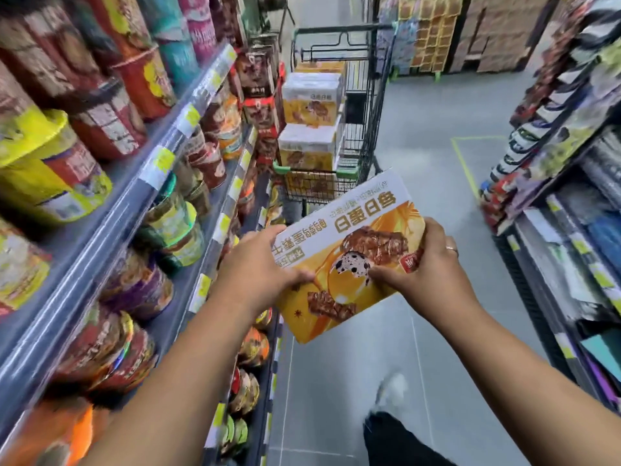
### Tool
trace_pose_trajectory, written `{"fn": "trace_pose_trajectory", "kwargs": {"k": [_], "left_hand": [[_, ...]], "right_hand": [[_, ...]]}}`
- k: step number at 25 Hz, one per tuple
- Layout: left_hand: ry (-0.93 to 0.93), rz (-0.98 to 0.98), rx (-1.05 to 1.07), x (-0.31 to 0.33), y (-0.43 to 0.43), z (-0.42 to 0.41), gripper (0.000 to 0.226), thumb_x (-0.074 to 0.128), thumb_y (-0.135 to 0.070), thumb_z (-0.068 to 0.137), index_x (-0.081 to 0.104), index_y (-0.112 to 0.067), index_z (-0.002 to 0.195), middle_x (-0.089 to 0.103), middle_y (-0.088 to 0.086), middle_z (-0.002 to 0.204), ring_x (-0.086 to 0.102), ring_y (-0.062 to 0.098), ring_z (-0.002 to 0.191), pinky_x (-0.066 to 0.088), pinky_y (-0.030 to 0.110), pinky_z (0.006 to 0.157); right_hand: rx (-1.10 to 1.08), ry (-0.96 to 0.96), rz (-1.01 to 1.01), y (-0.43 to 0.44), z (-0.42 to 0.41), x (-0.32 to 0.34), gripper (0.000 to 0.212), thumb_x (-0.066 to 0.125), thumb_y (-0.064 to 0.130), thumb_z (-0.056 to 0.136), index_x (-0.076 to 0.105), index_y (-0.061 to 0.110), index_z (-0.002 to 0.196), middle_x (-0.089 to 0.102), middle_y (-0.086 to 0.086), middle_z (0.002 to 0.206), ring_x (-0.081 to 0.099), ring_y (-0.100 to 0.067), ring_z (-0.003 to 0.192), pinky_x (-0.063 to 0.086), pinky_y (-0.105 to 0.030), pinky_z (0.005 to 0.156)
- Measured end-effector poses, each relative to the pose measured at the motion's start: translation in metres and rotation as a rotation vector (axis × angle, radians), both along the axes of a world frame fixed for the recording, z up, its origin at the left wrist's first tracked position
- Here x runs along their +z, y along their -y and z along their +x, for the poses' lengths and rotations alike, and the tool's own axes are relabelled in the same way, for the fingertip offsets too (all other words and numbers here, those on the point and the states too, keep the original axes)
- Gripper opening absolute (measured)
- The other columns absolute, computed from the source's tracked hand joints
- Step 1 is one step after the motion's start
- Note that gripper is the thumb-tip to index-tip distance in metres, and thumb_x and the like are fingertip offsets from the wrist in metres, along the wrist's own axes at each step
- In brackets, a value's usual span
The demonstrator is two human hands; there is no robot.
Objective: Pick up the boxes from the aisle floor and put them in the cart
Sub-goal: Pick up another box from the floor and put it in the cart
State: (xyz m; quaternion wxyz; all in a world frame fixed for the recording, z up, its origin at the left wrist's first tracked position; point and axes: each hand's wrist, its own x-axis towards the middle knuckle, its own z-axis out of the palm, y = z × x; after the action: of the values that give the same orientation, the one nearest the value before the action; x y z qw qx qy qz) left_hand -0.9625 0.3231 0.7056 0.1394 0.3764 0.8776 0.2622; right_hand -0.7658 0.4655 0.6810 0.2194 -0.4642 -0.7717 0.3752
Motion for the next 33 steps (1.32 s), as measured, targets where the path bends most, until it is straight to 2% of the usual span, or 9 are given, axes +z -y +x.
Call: {"fn": "trace_pose_trajectory", "kwargs": {"k": [7,12,14,16,20,23,26,29,33], "left_hand": [[-0.038,-0.004,0.032,-0.013,-0.166,-0.131,0.081,0.087,-0.054,0.056,0.056,-0.034,0.128,0.061,-0.002,0.115,0.06,0.02,0.104,0.049,0.036,0.086],[0.03,-0.001,0.108,-0.021,-0.27,-0.215,0.086,0.081,-0.067,0.045,0.055,-0.041,0.123,0.063,-0.005,0.112,0.062,0.018,0.101,0.052,0.042,0.087],[0.046,-0.006,0.116,-0.025,-0.306,-0.245,0.083,0.084,-0.063,0.049,0.056,-0.039,0.124,0.061,-0.003,0.113,0.061,0.019,0.1,0.052,0.042,0.088],[0.038,-0.036,0.112,-0.031,-0.339,-0.28,0.084,0.088,-0.053,0.055,0.055,-0.033,0.13,0.059,-0.001,0.117,0.06,0.021,0.104,0.051,0.04,0.09],[-0.011,-0.091,0.064,-0.043,-0.421,-0.368,0.09,0.088,-0.051,0.057,0.052,-0.027,0.136,0.06,0.002,0.124,0.058,0.023,0.11,0.048,0.035,0.089],[0.011,-0.115,0.041,-0.051,-0.476,-0.432,0.079,0.09,-0.044,0.06,0.056,-0.029,0.13,0.059,0.002,0.116,0.059,0.023,0.104,0.047,0.033,0.085],[-0.012,-0.129,-0.023,-0.06,-0.521,-0.482,0.071,0.089,-0.048,0.057,0.058,-0.034,0.12,0.062,-0.001,0.111,0.062,0.022,0.1,0.051,0.037,0.084],[-0.069,-0.186,-0.036,-0.072,-0.558,-0.519,0.081,0.088,-0.047,0.06,0.054,-0.032,0.131,0.057,0.003,0.118,0.058,0.025,0.107,0.049,0.038,0.09],[-0.213,-0.219,-0.047,-0.094,-0.585,-0.544,0.087,0.085,-0.044,0.065,0.045,-0.028,0.141,0.049,0.003,0.136,0.051,0.03,0.119,0.038,0.04,0.102]], "right_hand": [[0.052,-0.019,-0.002,-0.179,-0.14,-0.019,0.1,0.086,0.042,0.061,0.03,0.026,0.141,0.046,-0.01,0.129,0.044,-0.024,0.119,0.04,-0.035,0.091],[0.121,0.037,-0.023,-0.291,-0.231,-0.014,0.1,0.085,0.043,0.063,0.025,0.029,0.141,0.042,-0.009,0.131,0.045,-0.027,0.12,0.041,-0.038,0.096],[0.13,0.067,-0.034,-0.328,-0.263,-0.014,0.101,0.085,0.044,0.063,0.024,0.029,0.142,0.041,-0.01,0.133,0.045,-0.027,0.121,0.042,-0.039,0.097],[0.137,0.094,-0.043,-0.36,-0.296,-0.019,0.1,0.085,0.044,0.064,0.025,0.028,0.142,0.041,-0.01,0.134,0.046,-0.027,0.122,0.043,-0.04,0.096],[0.096,0.1,-0.065,-0.43,-0.375,-0.041,0.096,0.085,0.043,0.066,0.027,0.025,0.141,0.044,-0.009,0.133,0.048,-0.028,0.119,0.044,-0.039,0.094],[0.055,0.13,-0.088,-0.477,-0.435,-0.053,0.097,0.085,0.043,0.066,0.027,0.023,0.141,0.045,-0.01,0.132,0.049,-0.029,0.119,0.045,-0.04,0.094],[0.014,0.165,-0.102,-0.514,-0.481,-0.064,0.097,0.085,0.045,0.065,0.028,0.02,0.139,0.047,-0.013,0.131,0.048,-0.032,0.118,0.044,-0.041,0.095],[-0.029,0.254,-0.115,-0.54,-0.518,-0.075,0.093,0.082,0.048,0.067,0.028,0.015,0.135,0.049,-0.015,0.129,0.047,-0.038,0.117,0.041,-0.043,0.096],[0.012,0.333,-0.219,-0.558,-0.545,-0.086,0.074,0.077,0.047,0.073,0.03,0.011,0.117,0.055,-0.008,0.111,0.046,-0.034,0.111,0.041,-0.037,0.081]]}}
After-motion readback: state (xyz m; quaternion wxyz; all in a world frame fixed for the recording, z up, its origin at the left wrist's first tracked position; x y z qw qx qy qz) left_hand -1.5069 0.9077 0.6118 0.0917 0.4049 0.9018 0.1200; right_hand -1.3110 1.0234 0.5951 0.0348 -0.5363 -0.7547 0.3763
